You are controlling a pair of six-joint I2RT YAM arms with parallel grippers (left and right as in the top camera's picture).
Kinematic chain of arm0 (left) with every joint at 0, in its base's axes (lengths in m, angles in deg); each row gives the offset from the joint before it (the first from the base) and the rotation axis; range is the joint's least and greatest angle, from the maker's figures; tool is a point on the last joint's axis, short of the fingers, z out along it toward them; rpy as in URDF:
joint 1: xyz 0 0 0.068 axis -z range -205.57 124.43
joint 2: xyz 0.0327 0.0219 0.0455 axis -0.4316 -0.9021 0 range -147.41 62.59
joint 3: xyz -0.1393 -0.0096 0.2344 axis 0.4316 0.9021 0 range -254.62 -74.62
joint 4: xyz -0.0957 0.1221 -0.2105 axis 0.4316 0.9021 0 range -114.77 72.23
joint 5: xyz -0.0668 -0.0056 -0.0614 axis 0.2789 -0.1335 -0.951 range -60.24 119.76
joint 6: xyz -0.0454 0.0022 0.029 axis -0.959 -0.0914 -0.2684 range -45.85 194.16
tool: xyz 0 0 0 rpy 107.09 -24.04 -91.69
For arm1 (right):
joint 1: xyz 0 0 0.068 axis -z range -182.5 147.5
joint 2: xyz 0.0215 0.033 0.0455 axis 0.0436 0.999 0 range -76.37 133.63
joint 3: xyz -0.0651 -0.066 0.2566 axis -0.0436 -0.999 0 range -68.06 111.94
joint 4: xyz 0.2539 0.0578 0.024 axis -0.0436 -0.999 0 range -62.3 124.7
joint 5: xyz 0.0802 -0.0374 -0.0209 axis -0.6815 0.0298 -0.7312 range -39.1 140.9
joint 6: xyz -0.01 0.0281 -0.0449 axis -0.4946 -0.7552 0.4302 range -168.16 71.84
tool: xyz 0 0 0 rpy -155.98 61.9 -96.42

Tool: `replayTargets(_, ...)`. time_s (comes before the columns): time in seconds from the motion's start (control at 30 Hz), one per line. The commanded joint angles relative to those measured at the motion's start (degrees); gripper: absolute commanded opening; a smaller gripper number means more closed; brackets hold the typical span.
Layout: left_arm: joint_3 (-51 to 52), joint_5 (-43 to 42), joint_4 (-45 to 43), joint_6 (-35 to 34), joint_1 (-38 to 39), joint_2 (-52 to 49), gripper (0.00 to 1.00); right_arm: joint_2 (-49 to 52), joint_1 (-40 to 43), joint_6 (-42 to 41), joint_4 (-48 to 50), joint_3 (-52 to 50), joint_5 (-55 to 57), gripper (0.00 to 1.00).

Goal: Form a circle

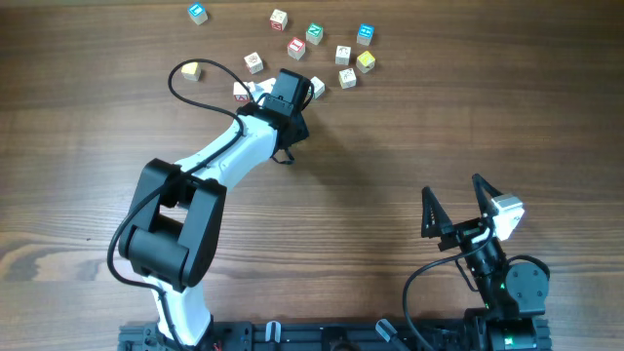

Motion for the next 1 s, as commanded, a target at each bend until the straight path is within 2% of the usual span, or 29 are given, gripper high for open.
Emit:
replayTargets(0.0,0.3,1.0,0.3,-0.1,-0.1,-0.5,0.4,-0.5,-0.3,0.3,0.3,0.0,0.5,1.0)
replayTargets(0.23,0.3,1.0,0.7,-0.1,-0.1,-0.5,0.31,-0.5,-0.3,0.3,0.3,0.0,0.5,1.0)
replayTargets(0.3,0.3,1.0,0.7,-0.1,-0.1,-0.5,0.32,-0.5,-0.3,0.3,0.3,0.0,0.5,1.0)
replayTargets(0.5,0.3,1.0,0.7,-0.1,-0.1,-0.5,0.45,-0.5,-0.3,0.3,0.3,0.0,0.5,1.0)
replayTargets(0.57,0.3,1.0,0.7,-0.1,-0.1,-0.5,0.46,-0.5,-0.3,0.3,0.3,0.0,0.5,1.0)
replayTargets(0.6,0.3,1.0,0.7,-0.1,-0.1,-0.5,0.5,-0.5,-0.3,0.3,0.3,0.0,0.5,1.0)
replayTargets(0.63,0.3,1.0,0.7,-0.1,-0.1,-0.5,0.58,-0.5,-0.3,0.3,0.3,0.0,0.5,1.0)
replayTargets(0.7,0.2,1.0,0.3,0.6,-0.2,-0.4,0.66,-0.5,-0.3,0.3,0.3,0.0,0.5,0.99)
replayTargets(0.73,-1.1,1.0,0.5,2.9,-0.9,0.0,0.66,-0.5,-0.3,0.3,0.3,0.0,0.5,1.0)
replayTargets(0.87,-12.7,-2.1,7.1,4.7,-6.0,0.8,0.67,-0.5,-0.3,0.3,0.3,0.0,0.5,1.0)
replayTargets(0.97,-17.4,-3.3,6.9,9.7,-8.9,0.8,0.67,-0.5,-0.3,0.3,0.3,0.0,0.5,1.0)
